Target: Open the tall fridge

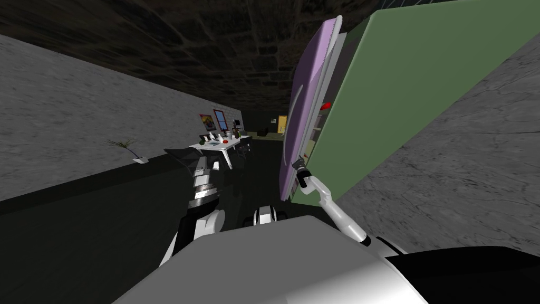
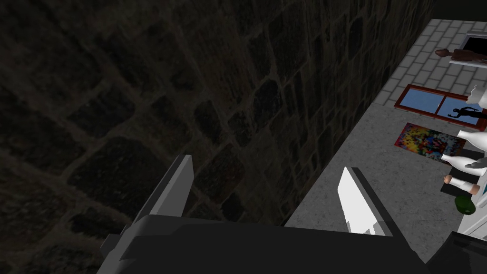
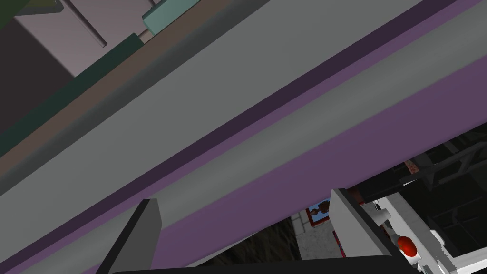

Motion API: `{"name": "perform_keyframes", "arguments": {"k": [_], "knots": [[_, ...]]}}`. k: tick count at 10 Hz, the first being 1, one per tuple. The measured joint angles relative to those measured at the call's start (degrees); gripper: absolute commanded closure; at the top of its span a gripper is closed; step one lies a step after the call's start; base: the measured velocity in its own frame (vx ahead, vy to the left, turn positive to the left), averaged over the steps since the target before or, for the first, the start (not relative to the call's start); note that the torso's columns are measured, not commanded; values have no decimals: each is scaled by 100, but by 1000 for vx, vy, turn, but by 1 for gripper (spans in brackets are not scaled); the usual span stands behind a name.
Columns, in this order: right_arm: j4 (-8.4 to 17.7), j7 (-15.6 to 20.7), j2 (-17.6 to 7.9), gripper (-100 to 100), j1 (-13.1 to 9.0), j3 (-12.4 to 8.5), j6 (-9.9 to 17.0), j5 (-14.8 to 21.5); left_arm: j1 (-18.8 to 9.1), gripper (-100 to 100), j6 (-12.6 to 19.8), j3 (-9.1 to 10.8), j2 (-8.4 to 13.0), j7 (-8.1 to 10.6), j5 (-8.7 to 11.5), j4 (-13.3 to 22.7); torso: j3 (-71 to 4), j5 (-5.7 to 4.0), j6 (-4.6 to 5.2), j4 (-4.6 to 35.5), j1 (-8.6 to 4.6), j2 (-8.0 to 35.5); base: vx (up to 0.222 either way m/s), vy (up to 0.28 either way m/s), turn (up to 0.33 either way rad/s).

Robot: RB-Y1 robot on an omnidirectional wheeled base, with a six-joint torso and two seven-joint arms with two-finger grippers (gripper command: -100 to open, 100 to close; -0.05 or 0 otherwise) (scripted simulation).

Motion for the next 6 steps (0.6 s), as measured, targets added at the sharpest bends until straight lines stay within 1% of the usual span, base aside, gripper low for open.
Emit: {"name": "perform_keyframes", "arguments": {"k": [4, 5, 6], "knots": [[-346, 238, 225, -100, 63, 278, 442, 118, 0, 0, 0, 0, 0, 0, 0, 0, -17, 13, -8, 3, 18, -24, 24, -71, 17], [-472, 305, 261, -100, 107, 353, 563, 123, 0, 0, 0, 0, 0, 0, 0, 0, -21, 16, -6, 8, 14, -27, 33, -51, -2], [-546, 366, 298, -100, 114, 418, 674, 124, 0, 0, 0, 0, 0, 0, 0, 0, -28, 20, -12, 11, 17, -36, -20, -10, -31]]}}
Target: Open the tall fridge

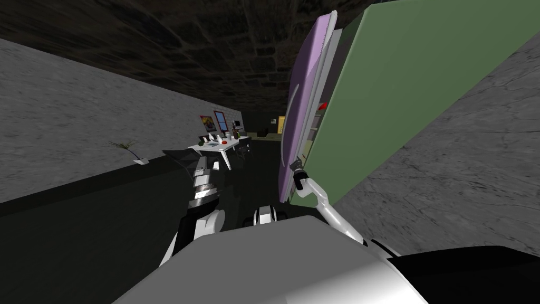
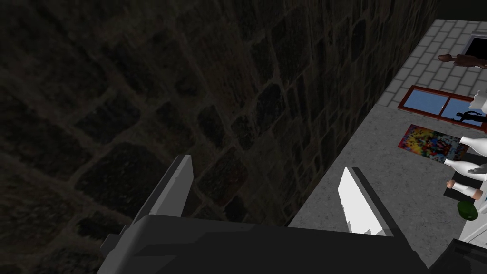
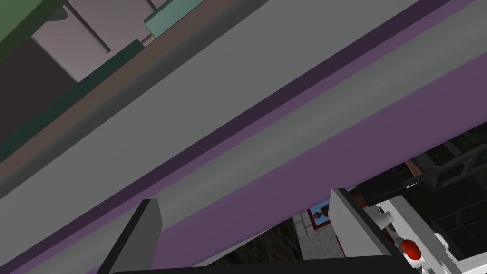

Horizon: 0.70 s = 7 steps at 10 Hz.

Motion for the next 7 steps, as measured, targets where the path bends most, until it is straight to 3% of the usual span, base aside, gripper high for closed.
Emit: {"name": "perform_keyframes", "arguments": {"k": [1, 4, 7], "knots": [[-26, 14, 7, 100, 9, 18, 20, 6, 0, 0, 0, 0, 0, 0, 0, 0, 12, -10, 10, -16, 9, 18, -7, 28, -5], [311, -241, -183, 100, -127, -313, -447, -11, 0, 0, 0, -2, -1, 0, 0, 0, 9, -47, 24, -61, -19, -1, -25, 91, -5], [598, -390, -380, 100, -261, -517, -748, -161, 0, 0, 0, -1, -1, 0, 0, 0, 29, -63, 41, -66, -46, 28, -37, 76, -8]]}}
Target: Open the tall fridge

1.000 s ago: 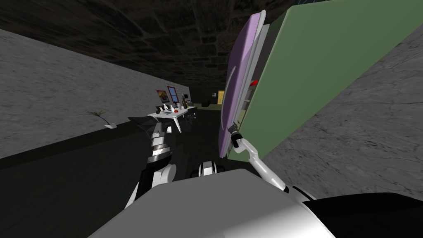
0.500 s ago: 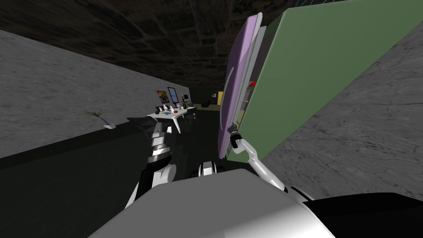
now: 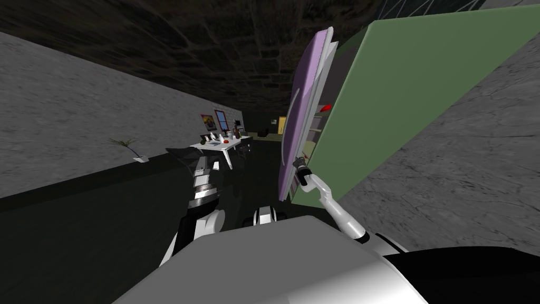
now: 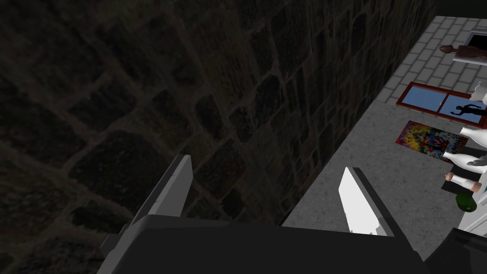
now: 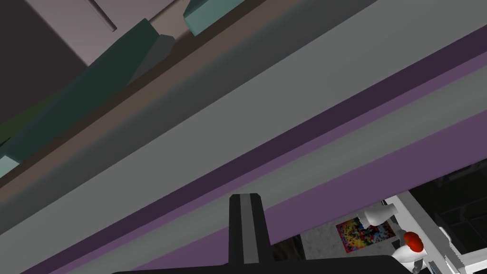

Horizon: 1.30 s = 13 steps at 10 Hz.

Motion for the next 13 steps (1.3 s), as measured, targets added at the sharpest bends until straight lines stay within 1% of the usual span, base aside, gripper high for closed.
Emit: {"name": "perform_keyframes", "arguments": {"k": [1, 2, 3, 5, 6, 8, 9, 10, 11, 12, 13], "knots": [[88, -77, -21, 100, 49, -73, -126, 17, 0, 0, 0, 0, 0, 0, 0, 0, 13, 9, 4, 15, 11, 22, -45, 64, -27], [181, -121, -62, 100, 2, -108, -203, -18, 0, 0, 0, 0, 0, 0, 0, 0, 22, 13, -1, 20, 22, 36, -32, 32, -16], [177, -127, -69, -100, -13, -116, -219, -21, 1, 0, 0, 1, 1, 0, 0, 0, 32, 23, 1, 35, 32, 54, 18, 94, -7], [139, -72, -136, -100, -73, -160, -87, -114, 1, 0, 0, -1, -1, 0, 0, 0, 16, 33, -13, 24, 77, 25, 84, 139, -3], [158, -63, -118, -100, -98, -188, -58, -98, 1, 0, 0, -1, -1, 0, 0, 0, 4, 20, -13, 9, 51, 7, 95, 163, 36], [138, -16, -193, -100, -101, -185, 58, -236, 1, 0, 0, -1, -1, 0, 0, 0, -3, 20, -1, 22, 15, -3, 82, 190, 1], [205, -14, -178, -100, -123, -214, 78, -227, 1, 0, 0, -1, -1, 0, 0, 0, -6, 16, -2, 21, 3, -9, 64, 121, 2], [220, 15, -183, -100, -155, -194, 143, -267, 1, 0, 0, 0, 0, 0, 0, -1, -6, 15, -2, 29, -24, -8, 53, 78, 18], [192, 51, -206, -100, -155, -178, 218, -322, 1, 0, 0, 0, 0, 0, 0, 0, -8, 15, 3, 36, -36, -11, 70, 113, 9], [219, 76, -215, -100, -174, -177, 278, -360, 1, 0, 0, 0, 0, 0, 0, 0, -21, 22, -2, 36, -22, -35, 69, 129, 3], [241, 78, -234, -100, -153, -217, 309, -379, 1, 0, 0, 0, 0, 0, 0, 0, -33, 27, -4, 33, -17, -51, 63, 112, -11]]}}
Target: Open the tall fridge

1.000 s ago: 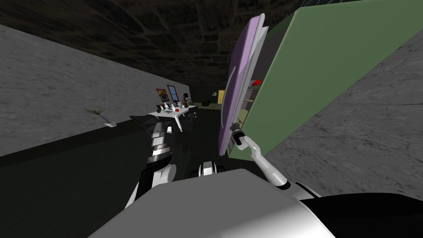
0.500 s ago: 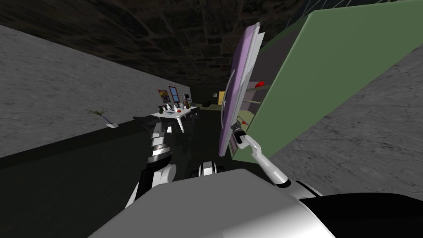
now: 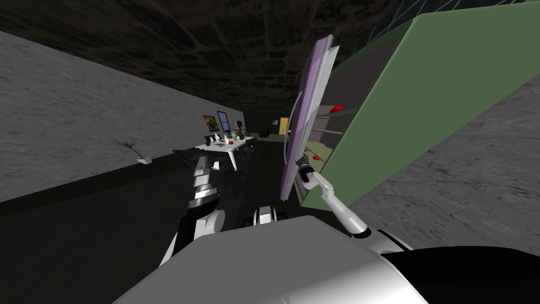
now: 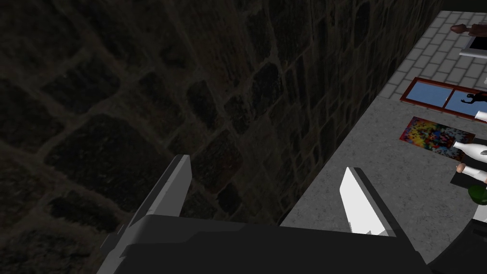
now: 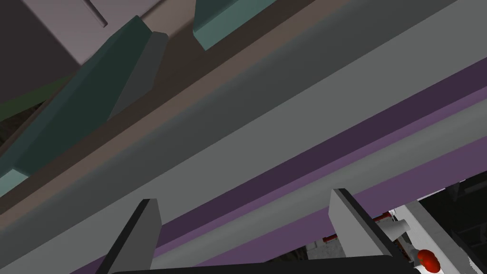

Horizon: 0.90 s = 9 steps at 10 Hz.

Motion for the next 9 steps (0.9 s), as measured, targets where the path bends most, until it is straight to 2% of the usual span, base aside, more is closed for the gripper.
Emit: {"name": "perform_keyframes", "arguments": {"k": [3, 6, 7, 9], "knots": [[-43, 50, -48, -100, -33, 2, 110, -94, 0, 0, 0, 1, 1, 0, 0, 0, 25, -10, 4, -1, -7, 42, 14, 72, 7], [-264, 230, -163, -100, -36, 99, 290, -300, 0, 0, 0, 1, 1, 0, 0, 0, 31, 11, 13, 26, 6, 51, 29, 29, 29], [-298, 240, -160, 100, -41, 116, 290, -308, 0, 0, 0, 1, 1, 0, 0, 0, 42, 3, 15, 16, 15, 72, -59, -16, -31], [-134, 105, -47, 100, 29, 101, 131, -164, -1, 0, 0, 2, 1, 0, 0, 0, 65, 20, 26, 56, 7, 108, -61, -9, -44]]}}
